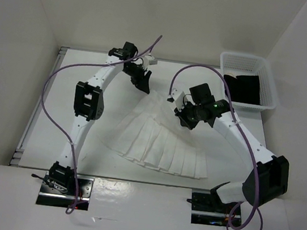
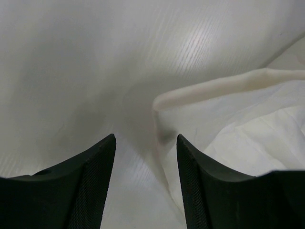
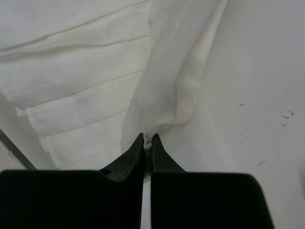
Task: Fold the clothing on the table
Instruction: Fold the skirt
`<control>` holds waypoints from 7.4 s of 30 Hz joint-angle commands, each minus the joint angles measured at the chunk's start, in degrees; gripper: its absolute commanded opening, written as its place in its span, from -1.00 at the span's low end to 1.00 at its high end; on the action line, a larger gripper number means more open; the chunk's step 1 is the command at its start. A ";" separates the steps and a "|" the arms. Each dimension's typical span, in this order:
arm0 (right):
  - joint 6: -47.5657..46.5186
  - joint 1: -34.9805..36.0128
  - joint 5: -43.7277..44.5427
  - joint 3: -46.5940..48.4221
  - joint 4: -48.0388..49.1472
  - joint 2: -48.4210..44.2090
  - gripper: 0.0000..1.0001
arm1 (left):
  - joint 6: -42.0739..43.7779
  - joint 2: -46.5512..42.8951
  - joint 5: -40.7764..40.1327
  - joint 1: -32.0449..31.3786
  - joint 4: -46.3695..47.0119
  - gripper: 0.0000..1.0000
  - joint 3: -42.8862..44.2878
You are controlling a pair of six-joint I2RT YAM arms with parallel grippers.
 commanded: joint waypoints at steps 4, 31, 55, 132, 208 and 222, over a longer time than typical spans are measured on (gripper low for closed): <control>0.50 -0.79 -1.29 2.46 -1.72 -1.15 -1.00 | 4.77 10.20 7.50 -3.11 -15.63 0.19 17.37; 2.35 -1.31 11.44 0.26 6.87 -4.05 -1.00 | 1.52 -18.15 -1.02 1.02 -16.71 -1.00 6.33; 1.13 0.71 11.21 8.17 5.32 1.31 -1.00 | -1.64 -52.79 -19.75 4.96 12.91 -1.00 -56.95; -3.28 16.09 -11.04 14.33 -9.37 10.45 -1.00 | -13.86 -52.00 -21.24 8.49 28.47 -0.77 -60.28; 19.04 38.33 9.00 21.52 7.68 30.92 0.87 | -25.99 -94.89 -47.52 28.95 15.02 0.99 -81.47; 25.55 38.33 7.76 24.00 8.03 39.81 0.92 | -25.99 -94.89 -46.38 32.74 15.55 0.99 -82.53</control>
